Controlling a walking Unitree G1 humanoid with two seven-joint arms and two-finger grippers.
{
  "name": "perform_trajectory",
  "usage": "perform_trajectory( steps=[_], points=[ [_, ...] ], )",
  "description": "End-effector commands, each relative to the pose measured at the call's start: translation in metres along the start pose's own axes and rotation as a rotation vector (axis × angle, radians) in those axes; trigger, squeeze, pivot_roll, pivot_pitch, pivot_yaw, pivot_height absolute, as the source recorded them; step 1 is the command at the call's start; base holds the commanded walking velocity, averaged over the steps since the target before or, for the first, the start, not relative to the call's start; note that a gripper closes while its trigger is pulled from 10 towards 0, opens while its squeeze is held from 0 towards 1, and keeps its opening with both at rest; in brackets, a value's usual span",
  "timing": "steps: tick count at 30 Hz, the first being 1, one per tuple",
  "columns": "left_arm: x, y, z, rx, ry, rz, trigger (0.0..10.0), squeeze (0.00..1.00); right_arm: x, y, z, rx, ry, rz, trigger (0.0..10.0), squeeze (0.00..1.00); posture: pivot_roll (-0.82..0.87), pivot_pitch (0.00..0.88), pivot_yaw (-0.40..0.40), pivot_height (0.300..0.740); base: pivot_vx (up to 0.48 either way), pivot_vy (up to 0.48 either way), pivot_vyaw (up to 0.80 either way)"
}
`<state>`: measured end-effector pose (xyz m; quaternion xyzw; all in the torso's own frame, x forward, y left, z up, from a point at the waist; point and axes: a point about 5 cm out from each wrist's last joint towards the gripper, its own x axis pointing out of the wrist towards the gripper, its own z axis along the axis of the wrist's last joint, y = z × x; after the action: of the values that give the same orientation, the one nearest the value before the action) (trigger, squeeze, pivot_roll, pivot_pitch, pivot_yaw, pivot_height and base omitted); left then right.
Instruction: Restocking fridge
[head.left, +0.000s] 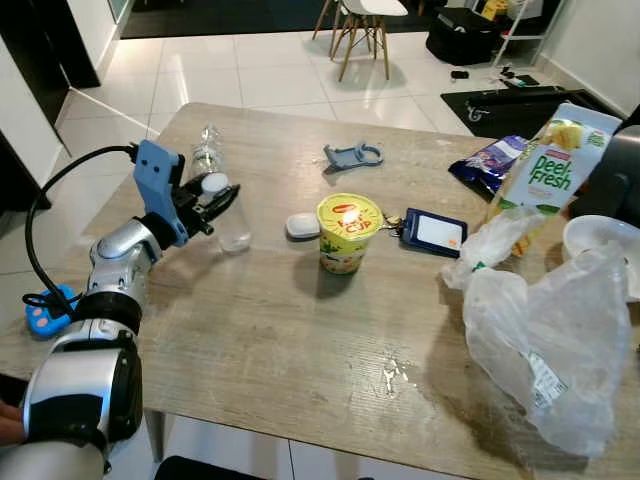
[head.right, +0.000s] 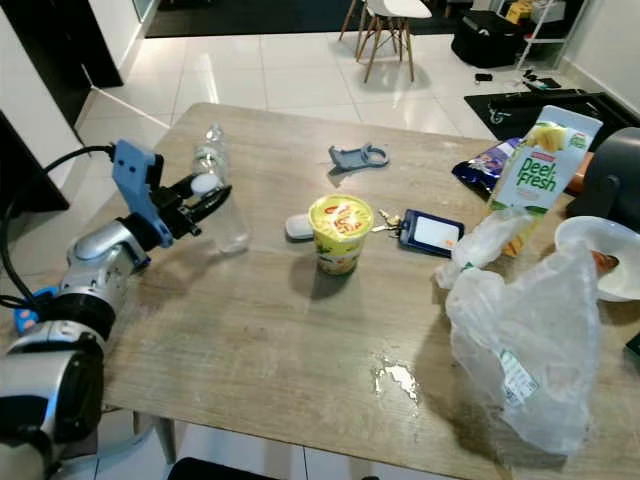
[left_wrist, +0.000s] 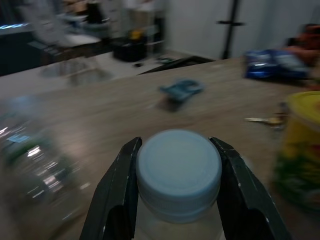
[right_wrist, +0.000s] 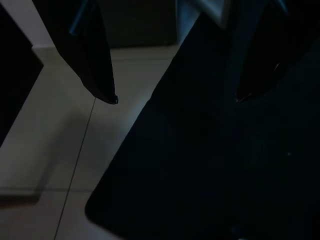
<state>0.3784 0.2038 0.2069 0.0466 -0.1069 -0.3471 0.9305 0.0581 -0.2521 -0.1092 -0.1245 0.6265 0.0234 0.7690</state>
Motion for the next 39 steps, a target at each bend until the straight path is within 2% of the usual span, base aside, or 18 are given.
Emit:
perform_trajectory(
  steps=[1,6,8,10,12,14,16,18,19,20,23,27,28,30,32,34,39],
  points=[
    [0.006,-0.01,0.005,0.017,-0.041,-0.056,10.0,0.0,0.0,0.003,-0.002,0.031,0.01,0.002,10.0,0.0,-0.01,0.053,0.001,0.74,0.0,0.0,0.0],
    [0.011,-0.024,0.007,0.016,-0.081,-0.108,10.0,0.0,0.001,0.005,0.003,0.051,0.003,0.006,10.0,0.0,0.01,0.024,0.003,0.74,0.0,0.0,0.0],
    [0.011,-0.024,0.007,0.016,-0.081,-0.108,10.0,0.0,0.001,0.005,0.003,0.051,0.003,0.006,10.0,0.0,0.01,0.024,0.003,0.74,0.0,0.0,0.0],
    [0.014,-0.04,0.007,-0.013,-0.114,-0.158,10.0,0.0,0.002,0.008,0.007,0.068,-0.003,0.01,10.0,0.0,0.02,0.0,0.006,0.74,0.0,0.0,0.0],
    [0.014,-0.045,0.007,-0.023,-0.123,-0.175,10.0,0.0,0.002,0.008,0.008,0.072,-0.004,0.011,10.0,0.0,0.02,0.0,0.006,0.74,0.0,0.0,0.0],
    [0.014,-0.062,0.002,-0.055,-0.132,-0.215,10.0,0.0,0.003,0.009,0.011,0.077,-0.01,0.011,10.0,0.0,0.03,0.0,0.009,0.74,0.0,0.0,0.0],
    [0.014,-0.062,0.002,-0.055,-0.132,-0.215,10.0,0.0,0.003,0.009,0.011,0.077,-0.01,0.011,10.0,0.0,0.03,0.0,0.009,0.74,0.0,0.0,0.0],
    [0.014,-0.082,-0.006,-0.102,-0.133,-0.25,10.0,0.0,0.003,0.01,0.013,0.078,-0.013,0.011,10.0,0.0,0.03,0.0,0.005,0.74,0.0,0.0,0.0],
    [0.014,-0.082,-0.006,-0.102,-0.133,-0.25,10.0,0.0,0.003,0.01,0.013,0.078,-0.013,0.011,10.0,0.0,0.03,0.0,0.005,0.74,0.0,0.0,0.0],
    [0.015,-0.102,-0.013,-0.143,-0.129,-0.274,10.0,0.0,0.003,0.009,0.013,0.07,-0.007,0.008,10.0,0.0,0.04,0.0,0.0,0.74,0.0,0.0,0.0],
    [0.016,-0.107,-0.015,-0.154,-0.128,-0.28,10.0,0.0,0.003,0.009,0.014,0.068,-0.004,0.007,10.0,0.0,0.04,0.0,0.0,0.74,0.0,0.0,0.0],
    [0.018,-0.118,-0.016,-0.181,-0.132,-0.287,10.0,0.0,0.003,0.008,0.014,0.061,0.0,0.004,10.0,0.0,0.04,0.0,-0.002,0.74,0.0,0.0,-0.62],
    [0.018,-0.127,-0.019,-0.195,-0.124,-0.302,10.0,0.0,0.003,0.007,0.014,0.061,0.001,0.001,10.0,0.0,0.03,0.0,0.0,0.74,0.0,0.0,-0.77],
    [0.018,-0.127,-0.019,-0.195,-0.124,-0.302,10.0,0.0,0.003,0.007,0.014,0.061,0.001,0.001,10.0,0.0,0.03,0.0,0.0,0.74,0.0,0.0,-0.77],
    [0.019,-0.143,-0.024,-0.227,-0.107,-0.323,10.0,0.0,0.003,0.005,0.014,0.062,0.001,-0.005,10.0,0.0,0.03,0.0,0.0,0.74,0.0,0.0,-0.77],
    [0.02,-0.152,-0.025,-0.243,-0.098,-0.333,10.0,0.0,0.003,0.004,0.015,0.062,0.0,-0.007,10.0,0.0,0.04,0.0,0.001,0.74,0.0,0.0,-0.77],
    [0.019,-0.161,-0.025,-0.253,-0.086,-0.343,10.0,0.0,0.003,0.004,0.016,0.063,0.0,-0.005,10.0,0.0,0.04,0.0,0.002,0.74,0.0,0.0,-0.77]
  ],
)
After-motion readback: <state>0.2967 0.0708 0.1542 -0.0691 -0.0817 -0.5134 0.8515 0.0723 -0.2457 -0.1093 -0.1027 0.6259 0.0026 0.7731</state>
